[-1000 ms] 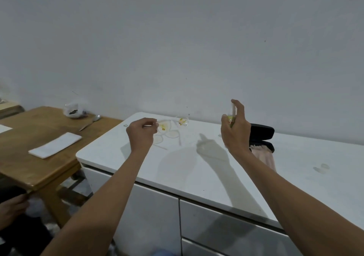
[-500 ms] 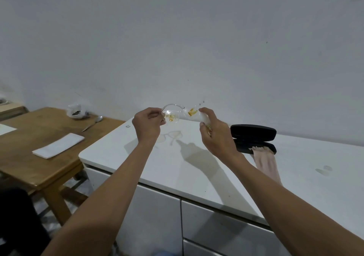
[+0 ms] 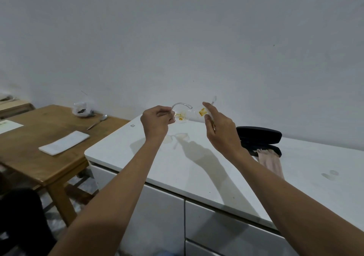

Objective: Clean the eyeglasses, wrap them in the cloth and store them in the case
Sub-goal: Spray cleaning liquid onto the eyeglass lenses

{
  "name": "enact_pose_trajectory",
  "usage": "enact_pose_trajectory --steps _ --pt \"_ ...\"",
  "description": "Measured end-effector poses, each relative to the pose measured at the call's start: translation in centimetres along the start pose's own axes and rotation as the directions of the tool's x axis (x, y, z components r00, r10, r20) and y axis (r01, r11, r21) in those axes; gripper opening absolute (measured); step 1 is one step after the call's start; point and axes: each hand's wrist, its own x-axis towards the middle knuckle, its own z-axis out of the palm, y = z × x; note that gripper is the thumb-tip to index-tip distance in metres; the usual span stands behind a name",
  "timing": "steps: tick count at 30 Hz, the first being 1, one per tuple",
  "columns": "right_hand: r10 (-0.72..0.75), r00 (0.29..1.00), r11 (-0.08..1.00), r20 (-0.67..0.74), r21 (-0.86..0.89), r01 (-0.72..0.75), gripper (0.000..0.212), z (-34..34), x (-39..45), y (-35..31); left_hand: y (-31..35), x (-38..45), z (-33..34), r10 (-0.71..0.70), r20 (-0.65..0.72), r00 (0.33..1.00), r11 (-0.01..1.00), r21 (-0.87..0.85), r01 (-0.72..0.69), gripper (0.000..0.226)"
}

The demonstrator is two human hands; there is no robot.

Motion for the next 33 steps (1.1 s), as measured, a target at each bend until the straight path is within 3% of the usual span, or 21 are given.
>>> enact_pose_trajectory --steps 5,12,16,25,33 --pt "-0.016 1.000 1.000 -0.022 -0.010 0.016 0.047 0.1 0.0 -0.1 0.2 0.0 0.2 -0.011 0.013 1.000 1.000 -0.012 0.011 0.008" --pt "0.071 0.997 0.997 -0.016 -0.014 -0.071 0.029 0.1 0.0 0.5 0.2 0.2 0.0 -0.015 0.008 1.000 1.000 0.001 0.015 0.009" --pt "0.089 0.996 0.996 -0.032 -0.005 -0.089 0.034 0.4 -0.3 0.4 0.0 0.1 -0.1 -0.019 0.008 1.000 1.000 -0.001 0.019 0.010" --pt "-0.093 0.995 0.996 -0.036 -0.018 0.092 0.048 2.3 -0.3 -2.8 -0.1 0.0 0.2 -0.030 0.007 1.000 1.000 0.003 0.030 0.009" --pt "-0.111 0.994 0.993 -0.019 -0.033 0.110 0.051 3.6 -0.3 -3.5 0.2 -0.2 -0.2 -0.028 0.005 1.000 1.000 0.008 0.028 0.010"
